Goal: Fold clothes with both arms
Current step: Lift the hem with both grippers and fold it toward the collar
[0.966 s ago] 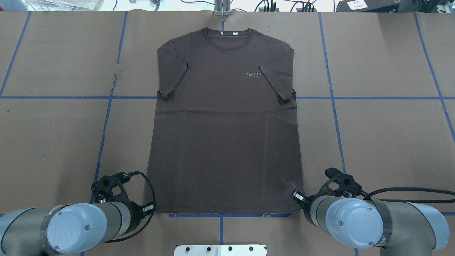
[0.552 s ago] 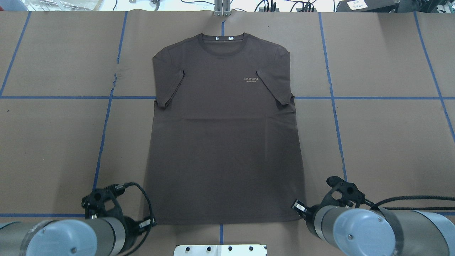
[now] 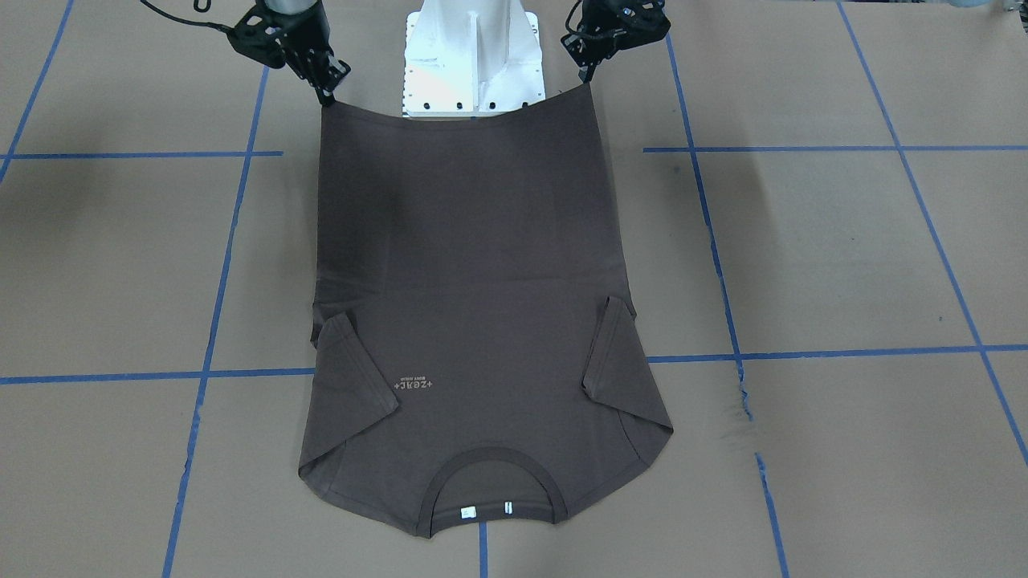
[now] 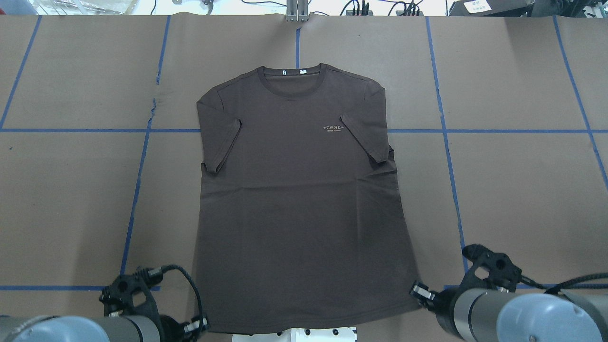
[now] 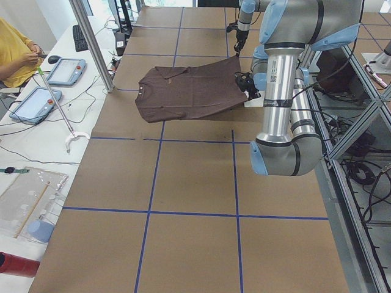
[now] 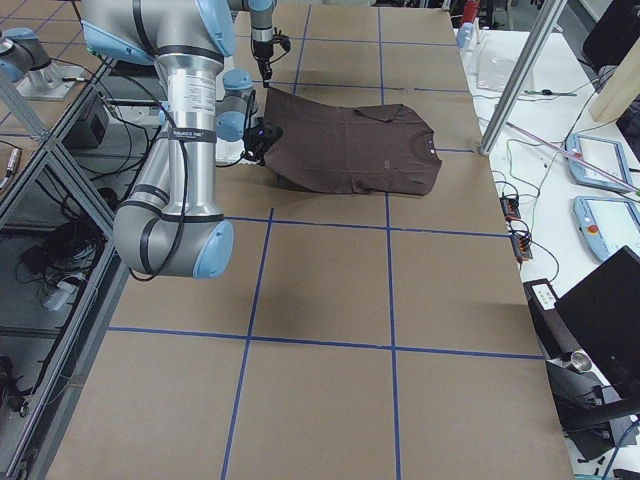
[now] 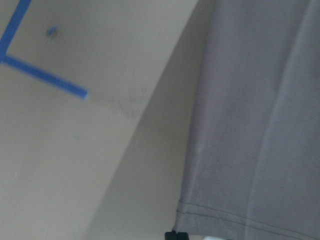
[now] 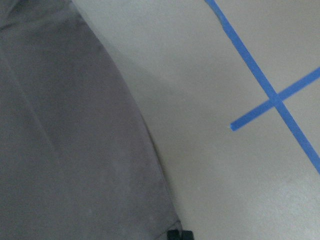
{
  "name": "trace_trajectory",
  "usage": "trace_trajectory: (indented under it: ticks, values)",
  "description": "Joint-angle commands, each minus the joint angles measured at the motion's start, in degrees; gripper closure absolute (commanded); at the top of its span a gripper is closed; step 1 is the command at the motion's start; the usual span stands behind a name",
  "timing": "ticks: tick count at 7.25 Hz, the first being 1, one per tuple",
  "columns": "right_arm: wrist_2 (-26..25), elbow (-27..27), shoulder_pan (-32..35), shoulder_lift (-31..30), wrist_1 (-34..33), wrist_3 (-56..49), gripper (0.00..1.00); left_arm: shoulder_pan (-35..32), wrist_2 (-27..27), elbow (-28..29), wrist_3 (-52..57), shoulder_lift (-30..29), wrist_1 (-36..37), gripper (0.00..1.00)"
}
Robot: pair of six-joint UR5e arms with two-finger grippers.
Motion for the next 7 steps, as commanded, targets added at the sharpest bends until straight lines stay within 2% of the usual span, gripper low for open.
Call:
trace_trajectory:
  ticks: [1,2,3,4,5,6,7]
  values:
    - [1.72,-6.07,10.56,9.43,-1.28,-9.7,1.0,-10.73,-0.49,1.57,6.23,-3.42,0.17,1.0]
    - [4.34,-13.17,15.84,15.93,-1.63,-13.05,1.0,-16.27,-0.66,8.02,9.24,-7.36,0.17,1.0]
    - [6.89,-17.33,21.11,18.52,-1.73,-18.39,1.0,-20.76,-0.66,14.35,14.41,-9.92,-0.18,1.0]
    - [7.53,-21.72,26.12,19.85,-1.55,-24.97,1.0,-24.72,-0.66,17.99,17.85,-11.34,-0.44,1.0]
    - [10.4,-27.6,31.04,23.6,-1.55,-30.87,1.0,-28.93,-0.66,21.41,21.37,-13.97,-0.62,1.0]
    - [11.39,-35.05,34.57,28.77,-1.12,-33.28,1.0,-32.28,-0.49,26.06,24.1,-17.3,-0.79,1.0]
    - [11.4,-42.44,35.91,33.35,-0.94,-35.47,1.0,-34.41,-0.4,32.2,25.87,-20.03,-4.71,1.0]
